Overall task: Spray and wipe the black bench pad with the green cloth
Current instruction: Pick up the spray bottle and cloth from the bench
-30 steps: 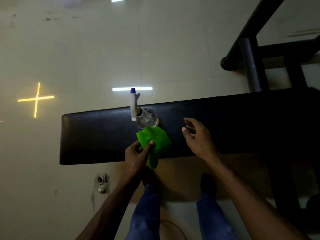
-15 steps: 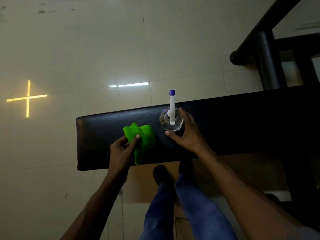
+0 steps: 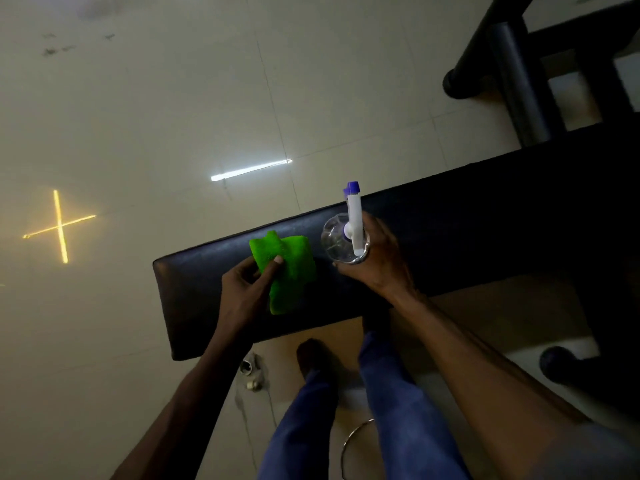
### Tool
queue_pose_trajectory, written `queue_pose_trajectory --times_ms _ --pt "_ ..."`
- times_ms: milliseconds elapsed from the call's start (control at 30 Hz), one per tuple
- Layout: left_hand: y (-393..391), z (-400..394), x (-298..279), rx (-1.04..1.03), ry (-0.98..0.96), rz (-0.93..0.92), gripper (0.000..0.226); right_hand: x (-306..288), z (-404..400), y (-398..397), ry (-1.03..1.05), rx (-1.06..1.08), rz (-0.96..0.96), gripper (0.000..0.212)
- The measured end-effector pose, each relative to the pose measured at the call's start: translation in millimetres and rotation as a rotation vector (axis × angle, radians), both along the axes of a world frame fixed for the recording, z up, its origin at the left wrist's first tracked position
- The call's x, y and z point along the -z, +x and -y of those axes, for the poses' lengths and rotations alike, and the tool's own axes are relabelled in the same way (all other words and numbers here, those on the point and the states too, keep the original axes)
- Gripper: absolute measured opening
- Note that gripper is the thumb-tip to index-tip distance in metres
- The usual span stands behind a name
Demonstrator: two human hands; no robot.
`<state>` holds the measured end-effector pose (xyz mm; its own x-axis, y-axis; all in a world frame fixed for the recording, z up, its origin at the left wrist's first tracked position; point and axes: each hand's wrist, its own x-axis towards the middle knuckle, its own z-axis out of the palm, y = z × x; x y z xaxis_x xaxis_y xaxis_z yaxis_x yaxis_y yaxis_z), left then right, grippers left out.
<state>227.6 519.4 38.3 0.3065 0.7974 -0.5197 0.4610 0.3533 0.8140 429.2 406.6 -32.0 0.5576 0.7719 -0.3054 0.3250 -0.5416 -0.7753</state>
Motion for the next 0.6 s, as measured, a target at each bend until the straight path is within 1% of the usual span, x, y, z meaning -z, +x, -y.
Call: queue_pose_trajectory --times_ms 133,267,367,467,600 --pt "9.6 -2.9 -17.2 0.208 -0.02 0.007 0.022 -32.5 25.7 -2.2 0.033 0.142 -0.037 0.087" --pt "16.9 4.6 -37.9 0.399 -0.022 0.081 0.02 -68.5 63.1 -19.4 0.102 0.285 -0.009 0.08" --pt "12.9 17.1 -51.0 0.544 -0.028 0.149 0.022 -99.5 102.2 -46.3 0.121 0.404 0.073 0.068" --pt "3.8 34.4 -66.3 0.66 -0.001 0.186 0.023 -122.9 143.8 -86.0 0.129 0.546 0.194 0.062" --pt "-17.5 72.0 -88.7 0.816 -0.026 0.197 0.014 -141.3 203.6 -146.7 0.117 0.778 0.263 0.075"
